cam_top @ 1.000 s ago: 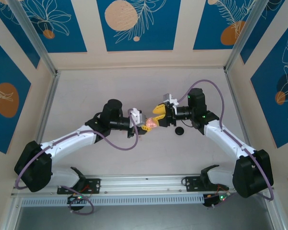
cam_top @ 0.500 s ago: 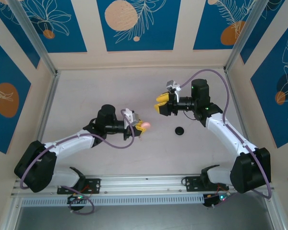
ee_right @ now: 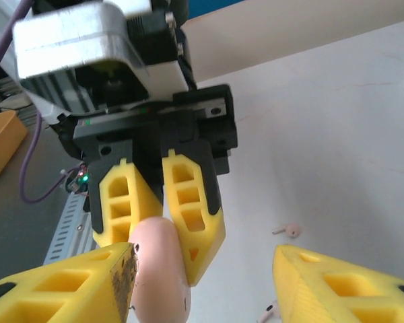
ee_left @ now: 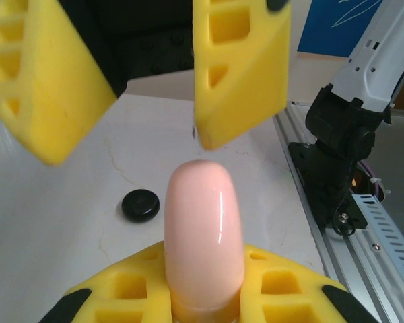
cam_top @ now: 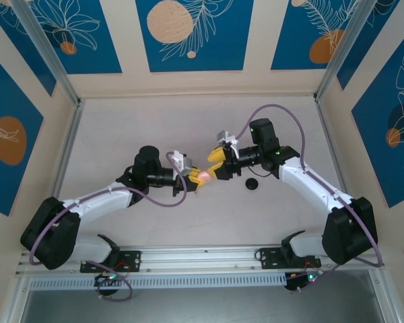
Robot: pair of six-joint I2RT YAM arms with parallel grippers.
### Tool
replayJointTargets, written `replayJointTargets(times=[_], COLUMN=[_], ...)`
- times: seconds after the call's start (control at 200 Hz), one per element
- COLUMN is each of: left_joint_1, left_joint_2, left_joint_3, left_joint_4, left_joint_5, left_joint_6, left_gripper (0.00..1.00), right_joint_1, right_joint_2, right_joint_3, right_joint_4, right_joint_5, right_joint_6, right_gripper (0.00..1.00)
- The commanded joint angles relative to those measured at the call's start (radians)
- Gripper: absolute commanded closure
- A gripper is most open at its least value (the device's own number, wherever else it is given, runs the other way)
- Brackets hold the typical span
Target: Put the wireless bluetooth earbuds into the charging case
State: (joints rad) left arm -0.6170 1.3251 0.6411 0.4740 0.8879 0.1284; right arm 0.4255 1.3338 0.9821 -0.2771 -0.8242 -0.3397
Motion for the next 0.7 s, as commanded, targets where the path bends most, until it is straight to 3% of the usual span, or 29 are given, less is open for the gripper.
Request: replayJointTargets(times=[0.0, 0.515, 0.695], left_joint_1=[0.007, 0.007, 0.007], left_joint_2=[0.009, -0.001, -0.01], left_joint_3=[0.016, 0.042, 0.047], left_joint_4=[0.034, 0.002, 0.0], left_joint_5=[0.055, 0.023, 0.023], left_joint_6=[-0.014, -0.013, -0.012], left_gripper=[0.82, 0.82, 0.82], right_joint_1=[0.01, 0.027, 0.031], right_joint_2=[0.027, 0.087, 0.108], right_joint_3=[0.055, 0.111, 0.121], right_joint_4=[-0.092, -0.22, -0.227], right_joint_5=[-0.095, -0.136, -0.137], right_joint_6=[-0.094, -0.172, -0.178], right_gripper=[0.44, 0.48, 0.55])
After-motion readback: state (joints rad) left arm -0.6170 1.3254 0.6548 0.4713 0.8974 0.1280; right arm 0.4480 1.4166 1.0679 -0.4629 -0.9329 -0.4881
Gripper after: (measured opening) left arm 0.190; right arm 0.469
